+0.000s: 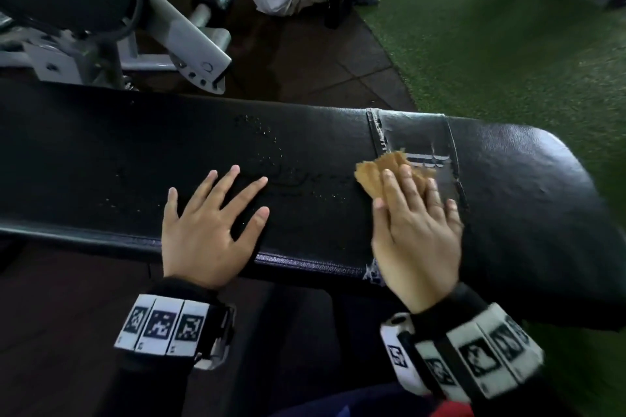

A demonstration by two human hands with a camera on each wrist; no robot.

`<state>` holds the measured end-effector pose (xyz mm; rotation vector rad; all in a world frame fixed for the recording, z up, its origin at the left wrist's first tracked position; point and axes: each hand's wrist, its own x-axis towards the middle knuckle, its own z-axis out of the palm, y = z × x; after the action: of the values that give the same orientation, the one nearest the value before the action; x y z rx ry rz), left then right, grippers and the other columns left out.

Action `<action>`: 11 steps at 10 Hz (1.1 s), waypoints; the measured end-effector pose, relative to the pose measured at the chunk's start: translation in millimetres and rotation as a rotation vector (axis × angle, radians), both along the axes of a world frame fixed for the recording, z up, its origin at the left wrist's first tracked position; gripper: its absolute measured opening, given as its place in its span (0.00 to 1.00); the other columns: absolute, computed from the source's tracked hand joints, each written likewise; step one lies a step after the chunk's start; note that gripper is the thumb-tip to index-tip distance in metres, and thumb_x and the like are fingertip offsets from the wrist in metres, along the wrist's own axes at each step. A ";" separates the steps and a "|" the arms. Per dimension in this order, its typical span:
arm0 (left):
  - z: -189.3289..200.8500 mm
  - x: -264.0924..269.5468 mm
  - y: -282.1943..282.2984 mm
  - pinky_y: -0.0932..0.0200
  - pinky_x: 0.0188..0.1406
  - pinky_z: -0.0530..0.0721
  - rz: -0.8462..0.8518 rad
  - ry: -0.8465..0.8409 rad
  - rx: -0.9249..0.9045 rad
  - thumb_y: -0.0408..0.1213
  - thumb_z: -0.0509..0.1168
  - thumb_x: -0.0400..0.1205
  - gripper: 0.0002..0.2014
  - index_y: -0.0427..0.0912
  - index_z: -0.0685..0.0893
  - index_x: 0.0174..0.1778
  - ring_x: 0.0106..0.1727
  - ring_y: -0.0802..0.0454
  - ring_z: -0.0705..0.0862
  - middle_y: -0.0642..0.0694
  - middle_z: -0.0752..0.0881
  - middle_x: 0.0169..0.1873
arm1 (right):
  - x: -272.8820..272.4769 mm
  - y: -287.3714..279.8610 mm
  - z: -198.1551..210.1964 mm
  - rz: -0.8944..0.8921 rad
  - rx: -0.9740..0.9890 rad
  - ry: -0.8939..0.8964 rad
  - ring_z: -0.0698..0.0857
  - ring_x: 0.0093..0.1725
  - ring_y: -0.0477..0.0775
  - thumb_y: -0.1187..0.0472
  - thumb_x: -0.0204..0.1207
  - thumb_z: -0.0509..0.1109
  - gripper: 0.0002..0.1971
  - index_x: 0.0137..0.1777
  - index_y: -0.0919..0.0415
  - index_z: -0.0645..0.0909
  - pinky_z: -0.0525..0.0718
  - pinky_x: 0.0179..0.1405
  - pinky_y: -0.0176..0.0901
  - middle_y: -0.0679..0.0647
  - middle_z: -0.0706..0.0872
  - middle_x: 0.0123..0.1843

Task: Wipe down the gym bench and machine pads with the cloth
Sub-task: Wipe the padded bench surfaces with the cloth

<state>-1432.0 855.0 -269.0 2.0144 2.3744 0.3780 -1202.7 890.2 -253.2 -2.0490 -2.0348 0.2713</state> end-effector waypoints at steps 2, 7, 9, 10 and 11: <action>-2.8 -2.5 -1.4 0.39 0.80 0.47 0.001 -0.017 0.039 0.61 0.37 0.82 0.25 0.74 0.63 0.75 0.82 0.56 0.57 0.59 0.63 0.80 | -52.6 -25.9 4.3 0.359 0.041 -0.025 0.62 0.81 0.56 0.48 0.82 0.48 0.24 0.78 0.44 0.67 0.57 0.80 0.58 0.43 0.66 0.80; -5.0 -2.1 -3.4 0.41 0.81 0.45 0.010 -0.039 0.084 0.57 0.41 0.83 0.24 0.72 0.66 0.75 0.82 0.57 0.56 0.60 0.64 0.80 | 68.3 -44.1 15.5 0.135 -0.022 -0.041 0.54 0.83 0.49 0.50 0.86 0.47 0.23 0.80 0.48 0.63 0.53 0.81 0.52 0.41 0.55 0.82; -4.3 0.4 -2.8 0.43 0.81 0.44 0.030 -0.036 0.079 0.58 0.40 0.82 0.24 0.73 0.66 0.75 0.82 0.58 0.55 0.61 0.63 0.80 | 28.9 -4.5 8.8 0.081 -0.044 -0.059 0.48 0.84 0.50 0.50 0.84 0.47 0.26 0.82 0.45 0.53 0.46 0.82 0.47 0.42 0.50 0.84; -3.7 1.5 -3.0 0.43 0.81 0.44 0.035 -0.032 0.074 0.59 0.40 0.82 0.24 0.72 0.66 0.75 0.82 0.58 0.56 0.61 0.64 0.80 | -2.9 -7.2 7.2 0.294 -0.016 -0.023 0.48 0.84 0.50 0.51 0.84 0.49 0.25 0.82 0.44 0.55 0.45 0.82 0.45 0.42 0.53 0.84; -3.2 0.9 -3.2 0.43 0.81 0.44 0.030 -0.031 0.066 0.59 0.40 0.82 0.24 0.72 0.65 0.75 0.82 0.57 0.55 0.61 0.63 0.80 | -14.4 -28.8 7.2 0.496 0.027 -0.013 0.54 0.83 0.50 0.51 0.83 0.48 0.24 0.79 0.45 0.63 0.51 0.82 0.48 0.42 0.61 0.81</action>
<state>-1431.1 851.8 -272.2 1.9863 2.4070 0.4909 -1217.0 861.4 -246.0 -1.5025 -2.5122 0.3121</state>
